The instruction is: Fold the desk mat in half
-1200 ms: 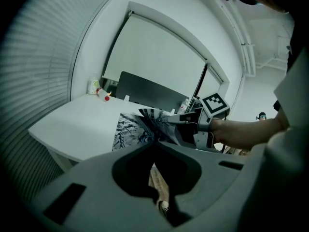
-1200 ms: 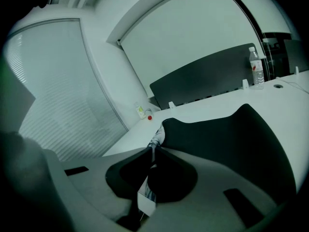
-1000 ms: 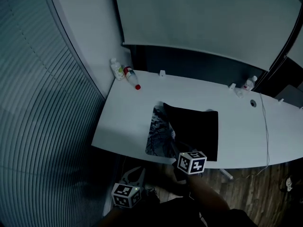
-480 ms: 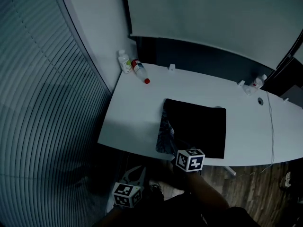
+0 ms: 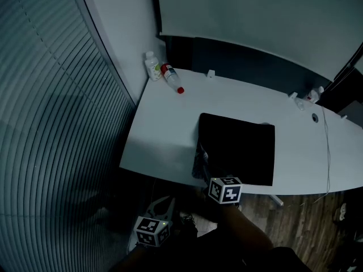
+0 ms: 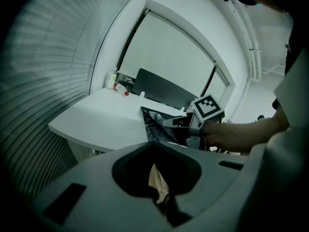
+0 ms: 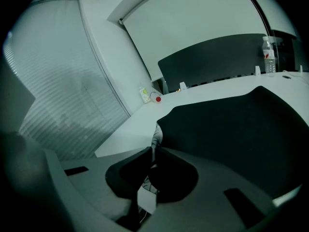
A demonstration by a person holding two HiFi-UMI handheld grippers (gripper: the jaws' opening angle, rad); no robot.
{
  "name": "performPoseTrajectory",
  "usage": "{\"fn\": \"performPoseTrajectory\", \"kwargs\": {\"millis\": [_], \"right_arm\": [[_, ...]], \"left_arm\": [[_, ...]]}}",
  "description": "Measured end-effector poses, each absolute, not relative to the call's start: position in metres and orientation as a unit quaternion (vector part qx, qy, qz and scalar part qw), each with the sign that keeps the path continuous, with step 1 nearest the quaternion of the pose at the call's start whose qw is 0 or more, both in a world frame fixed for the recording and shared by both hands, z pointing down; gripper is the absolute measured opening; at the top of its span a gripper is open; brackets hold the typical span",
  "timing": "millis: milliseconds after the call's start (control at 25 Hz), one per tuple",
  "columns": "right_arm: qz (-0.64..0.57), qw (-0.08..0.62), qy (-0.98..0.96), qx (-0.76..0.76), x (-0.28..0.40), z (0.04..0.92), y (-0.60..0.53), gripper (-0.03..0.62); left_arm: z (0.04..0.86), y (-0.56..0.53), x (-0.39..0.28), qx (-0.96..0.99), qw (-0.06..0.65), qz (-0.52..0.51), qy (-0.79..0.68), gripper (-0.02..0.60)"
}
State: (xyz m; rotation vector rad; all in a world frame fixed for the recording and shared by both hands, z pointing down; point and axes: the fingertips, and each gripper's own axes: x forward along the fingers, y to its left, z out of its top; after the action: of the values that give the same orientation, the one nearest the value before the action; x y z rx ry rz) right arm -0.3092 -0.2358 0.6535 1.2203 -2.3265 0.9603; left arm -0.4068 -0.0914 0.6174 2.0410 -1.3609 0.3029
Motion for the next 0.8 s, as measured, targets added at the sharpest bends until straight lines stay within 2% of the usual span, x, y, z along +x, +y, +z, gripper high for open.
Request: {"fn": "performPoseTrajectory", "kwargs": {"millis": [400, 560, 800], "right_arm": [[0.327, 0.191, -0.825, 0.420, -0.320, 0.660, -0.226, 0.040], [0.323, 0.192, -0.839, 0.394, -0.332, 0.656, -0.217, 0.078], [0.318, 0.189, -0.849, 0.378, -0.337, 0.656, -0.201, 0.078]], "left_arm": [[0.617, -0.085, -0.408, 0.774, 0.333, 0.114, -0.526, 0.006], [0.615, -0.082, -0.403, 0.776, 0.332, 0.115, -0.525, 0.006], [0.616, -0.078, -0.396, 0.781, 0.326, 0.115, -0.520, 0.006]]}}
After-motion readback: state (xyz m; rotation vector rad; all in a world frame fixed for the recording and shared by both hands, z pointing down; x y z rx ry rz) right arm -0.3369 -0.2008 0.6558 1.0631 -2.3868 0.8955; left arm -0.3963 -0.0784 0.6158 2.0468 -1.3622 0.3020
